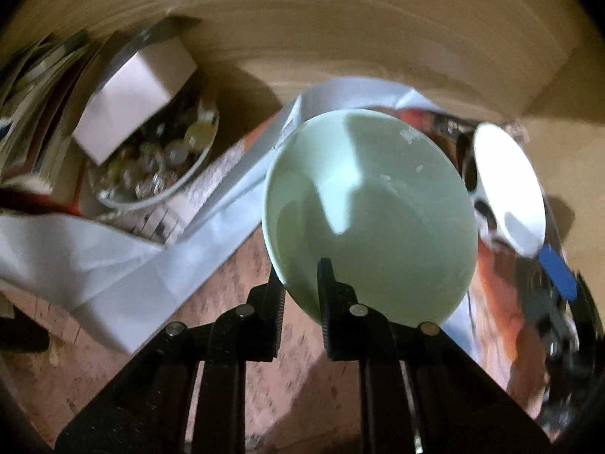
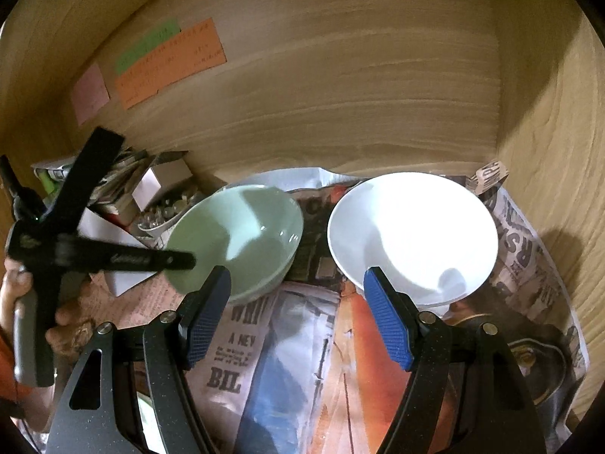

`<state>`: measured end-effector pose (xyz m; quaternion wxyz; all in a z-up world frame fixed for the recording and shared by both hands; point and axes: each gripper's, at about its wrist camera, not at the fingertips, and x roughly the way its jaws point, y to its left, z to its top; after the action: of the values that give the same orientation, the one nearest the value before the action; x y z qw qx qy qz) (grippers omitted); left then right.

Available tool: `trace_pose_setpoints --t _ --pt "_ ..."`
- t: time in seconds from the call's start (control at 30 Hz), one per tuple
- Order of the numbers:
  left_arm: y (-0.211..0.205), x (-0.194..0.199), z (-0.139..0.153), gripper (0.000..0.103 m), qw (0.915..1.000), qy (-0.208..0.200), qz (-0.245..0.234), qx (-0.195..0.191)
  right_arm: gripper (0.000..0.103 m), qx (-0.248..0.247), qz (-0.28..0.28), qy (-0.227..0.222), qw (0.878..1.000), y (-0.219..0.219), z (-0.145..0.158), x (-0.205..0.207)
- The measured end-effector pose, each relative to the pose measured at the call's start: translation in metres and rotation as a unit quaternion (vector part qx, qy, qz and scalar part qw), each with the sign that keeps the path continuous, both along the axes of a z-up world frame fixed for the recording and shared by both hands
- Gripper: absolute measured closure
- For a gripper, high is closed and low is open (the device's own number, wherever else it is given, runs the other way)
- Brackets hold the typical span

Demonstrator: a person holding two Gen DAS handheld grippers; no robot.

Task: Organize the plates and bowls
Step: 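Lift the mint green bowl with the left gripper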

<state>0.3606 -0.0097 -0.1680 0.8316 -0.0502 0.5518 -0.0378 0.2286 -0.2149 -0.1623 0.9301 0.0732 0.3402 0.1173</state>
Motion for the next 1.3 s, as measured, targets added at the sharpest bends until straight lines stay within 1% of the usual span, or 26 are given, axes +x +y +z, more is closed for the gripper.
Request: trace_pose_setpoints --t 0.1,0.2,0.3,0.4,0.53,0.6,0.67,0.8,0.83,0.93,1.0,1.07,1.17,1.3 --pt "0.004 -0.016 0.001 0.087 0.9998 0.007 -0.018 0.002 0.033 0.000 0.010 0.005 1.000 0.003 -0.002 0.002" --pt "0.008 -0.028 0.005 0.086 0.9993 0.009 -0.036 0.000 0.033 0.012 0.030 0.021 0.999 0.010 -0.005 0.005" --pt "0.014 -0.044 0.002 0.086 0.9982 0.007 -0.060 0.006 0.043 0.024 0.049 0.040 0.998 0.016 -0.009 0.010" --pt "0.019 -0.051 -0.005 0.086 0.9977 0.007 -0.067 0.004 0.051 0.031 0.060 0.066 0.996 0.022 -0.015 0.017" --pt "0.025 -0.053 -0.009 0.086 0.9979 0.006 -0.064 -0.007 0.071 0.020 0.079 0.105 0.991 0.030 -0.029 0.026" --pt "0.026 -0.052 -0.009 0.086 0.9979 0.003 -0.064 -0.011 0.072 0.024 0.083 0.119 0.989 0.030 -0.033 0.029" --pt "0.024 -0.052 -0.009 0.086 0.9978 -0.002 -0.066 -0.005 0.072 0.029 0.081 0.130 0.988 0.029 -0.035 0.033" --pt "0.022 -0.055 -0.007 0.086 0.9975 -0.015 -0.068 0.009 0.073 0.009 0.090 0.147 0.985 0.037 -0.040 0.042" --pt "0.022 -0.055 -0.007 0.086 0.9975 -0.018 -0.067 0.010 0.074 0.004 0.091 0.148 0.985 0.039 -0.041 0.043" --pt "0.020 -0.055 -0.005 0.086 0.9975 -0.023 -0.065 0.013 0.087 -0.002 0.104 0.150 0.983 0.044 -0.041 0.043" --pt "0.018 -0.054 -0.005 0.086 0.9974 -0.025 -0.064 0.021 0.087 -0.016 0.100 0.145 0.984 0.048 -0.038 0.041" --pt "0.017 -0.053 -0.005 0.086 0.9975 -0.027 -0.062 0.020 0.087 -0.022 0.096 0.140 0.985 0.050 -0.036 0.038" --pt "0.017 -0.057 -0.002 0.086 0.9976 -0.034 -0.060 0.010 0.087 -0.015 0.087 0.132 0.987 0.048 -0.032 0.033" --pt "0.017 -0.067 0.011 0.086 0.9967 -0.056 -0.058 0.011 0.087 -0.014 0.079 0.109 0.991 0.048 -0.021 0.023"
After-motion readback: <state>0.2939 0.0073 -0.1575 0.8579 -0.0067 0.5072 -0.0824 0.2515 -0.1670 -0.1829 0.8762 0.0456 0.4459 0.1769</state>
